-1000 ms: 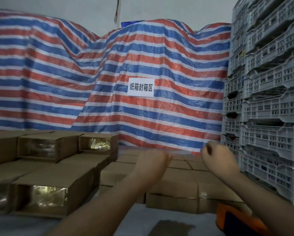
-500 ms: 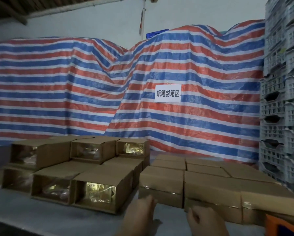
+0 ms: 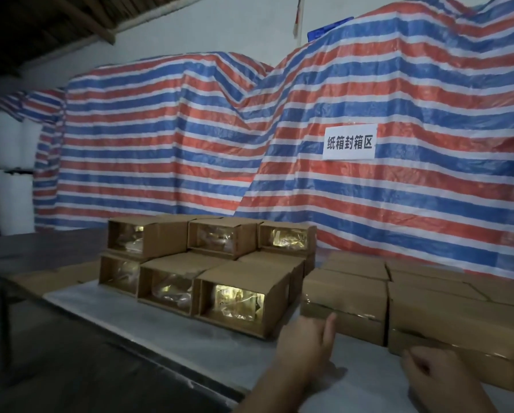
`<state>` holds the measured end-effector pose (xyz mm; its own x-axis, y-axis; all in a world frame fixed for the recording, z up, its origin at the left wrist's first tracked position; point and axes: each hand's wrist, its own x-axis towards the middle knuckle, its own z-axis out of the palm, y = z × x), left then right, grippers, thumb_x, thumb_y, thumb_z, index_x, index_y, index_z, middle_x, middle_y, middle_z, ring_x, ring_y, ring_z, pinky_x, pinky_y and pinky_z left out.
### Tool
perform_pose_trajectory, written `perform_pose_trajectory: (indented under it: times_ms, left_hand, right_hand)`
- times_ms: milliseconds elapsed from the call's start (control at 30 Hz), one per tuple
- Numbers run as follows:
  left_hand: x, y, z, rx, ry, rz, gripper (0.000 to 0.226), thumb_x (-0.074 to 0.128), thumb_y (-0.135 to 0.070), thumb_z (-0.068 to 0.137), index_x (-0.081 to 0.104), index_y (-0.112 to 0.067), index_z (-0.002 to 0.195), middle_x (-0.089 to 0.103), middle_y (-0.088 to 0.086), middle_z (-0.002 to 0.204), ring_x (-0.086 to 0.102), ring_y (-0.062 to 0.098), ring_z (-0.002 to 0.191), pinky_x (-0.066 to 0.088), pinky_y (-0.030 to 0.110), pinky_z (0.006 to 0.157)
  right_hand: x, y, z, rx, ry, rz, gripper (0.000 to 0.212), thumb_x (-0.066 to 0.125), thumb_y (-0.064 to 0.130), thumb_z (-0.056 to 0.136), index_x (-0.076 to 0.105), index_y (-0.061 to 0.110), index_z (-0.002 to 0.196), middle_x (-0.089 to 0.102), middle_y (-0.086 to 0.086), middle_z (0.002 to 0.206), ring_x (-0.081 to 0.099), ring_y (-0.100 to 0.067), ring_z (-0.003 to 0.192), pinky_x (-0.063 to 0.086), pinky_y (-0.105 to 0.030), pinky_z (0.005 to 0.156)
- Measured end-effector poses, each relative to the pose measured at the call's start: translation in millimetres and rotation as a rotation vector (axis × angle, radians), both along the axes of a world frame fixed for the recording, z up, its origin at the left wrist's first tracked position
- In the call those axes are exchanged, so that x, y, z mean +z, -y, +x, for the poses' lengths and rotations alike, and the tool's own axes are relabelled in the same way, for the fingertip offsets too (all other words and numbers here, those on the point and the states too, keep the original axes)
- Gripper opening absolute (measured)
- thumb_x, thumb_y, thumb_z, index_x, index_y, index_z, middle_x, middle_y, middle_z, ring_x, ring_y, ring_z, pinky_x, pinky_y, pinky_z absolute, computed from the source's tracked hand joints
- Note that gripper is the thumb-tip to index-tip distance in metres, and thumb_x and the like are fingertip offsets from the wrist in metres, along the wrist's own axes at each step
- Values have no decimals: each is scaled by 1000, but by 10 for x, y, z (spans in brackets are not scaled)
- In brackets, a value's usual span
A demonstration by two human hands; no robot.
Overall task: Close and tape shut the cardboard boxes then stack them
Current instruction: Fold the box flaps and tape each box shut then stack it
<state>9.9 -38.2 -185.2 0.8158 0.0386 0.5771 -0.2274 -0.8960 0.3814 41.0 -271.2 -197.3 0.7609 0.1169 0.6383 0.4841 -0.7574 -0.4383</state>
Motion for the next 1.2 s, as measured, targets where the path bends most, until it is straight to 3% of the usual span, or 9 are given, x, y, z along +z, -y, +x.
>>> perform_pose_trajectory:
  times_ms: [167, 367, 500, 567, 633, 733, 867, 1000, 1200]
  left_hand:
    - [-11, -20, -11, -6, 87, -24, 56, 29, -44, 104, 47, -17, 59, 57, 6, 62, 59, 29, 64, 34, 33, 57]
    - [104, -75, -115, -5, 109, -40, 58, 28, -41, 105, 59, -12, 65, 60, 8, 62, 60, 28, 60, 51, 38, 60]
    - [581, -497, -164, 65, 208, 107, 57, 29, -40, 105, 55, -9, 65, 63, 10, 63, 62, 29, 58, 49, 36, 55]
    - [913, -870, -237, 109, 260, 147, 55, 29, -40, 106, 55, -15, 64, 58, 2, 58, 58, 20, 51, 50, 35, 55]
    - [1231, -1300, -334, 189, 323, 240, 49, 28, -38, 106, 52, -23, 67, 54, -3, 59, 55, 13, 50, 49, 34, 55]
    - [1627, -1961, -470, 306, 297, 388, 34, 33, -32, 106, 52, -22, 80, 57, -2, 67, 60, 14, 58, 56, 37, 61]
    - [1931, -2778, -541, 534, 257, 594, 13, 42, -22, 105, 53, -23, 112, 54, -4, 79, 55, 13, 65, 53, 32, 63]
    - [1939, -3437, -345, 703, 114, 584, 50, 58, -13, 94, 33, -20, 138, 59, 4, 107, 60, 19, 90, 50, 34, 76]
    - [1771, -4153, -36, 782, -19, 734, 60, 68, -23, 86, 40, -23, 139, 52, 2, 137, 52, 24, 123, 43, 41, 101]
  right_hand:
    - [2, 1, -99, 21, -19, -26, 55, 65, 16, 91, 30, 20, 48, 40, 4, 42, 37, -12, 43, 27, -31, 49]
    - [87, -118, -213, 26, 56, -70, 60, 65, 14, 92, 32, 24, 43, 45, 8, 41, 44, -10, 40, 26, -23, 42]
    - [643, -679, -190, 118, 197, -104, 51, 57, 20, 95, 42, 21, 46, 53, 7, 49, 53, -7, 47, 31, -17, 37]
    - [998, -1108, -160, 215, 296, -80, 49, 57, 18, 95, 42, 25, 49, 44, 3, 42, 53, -6, 50, 28, -16, 39]
    - [1298, -1561, -132, 298, 348, -32, 49, 58, 17, 96, 42, 24, 50, 38, 5, 44, 44, -13, 41, 30, -25, 41]
    - [1610, -2172, -93, 391, 421, -41, 51, 58, 19, 97, 37, 28, 52, 33, 9, 44, 37, -7, 38, 24, -18, 45]
    - [1867, -2898, -24, 446, 470, -59, 49, 55, 25, 99, 38, 26, 52, 39, 10, 48, 46, -8, 42, 27, -15, 45]
    - [2066, -3578, 88, 453, 495, -91, 50, 50, 25, 100, 39, 24, 51, 39, 6, 49, 39, -10, 45, 23, -22, 46]
    - [2114, -4365, 300, 480, 530, -129, 47, 47, 33, 103, 37, 29, 57, 40, 11, 54, 40, -5, 48, 22, -18, 47]
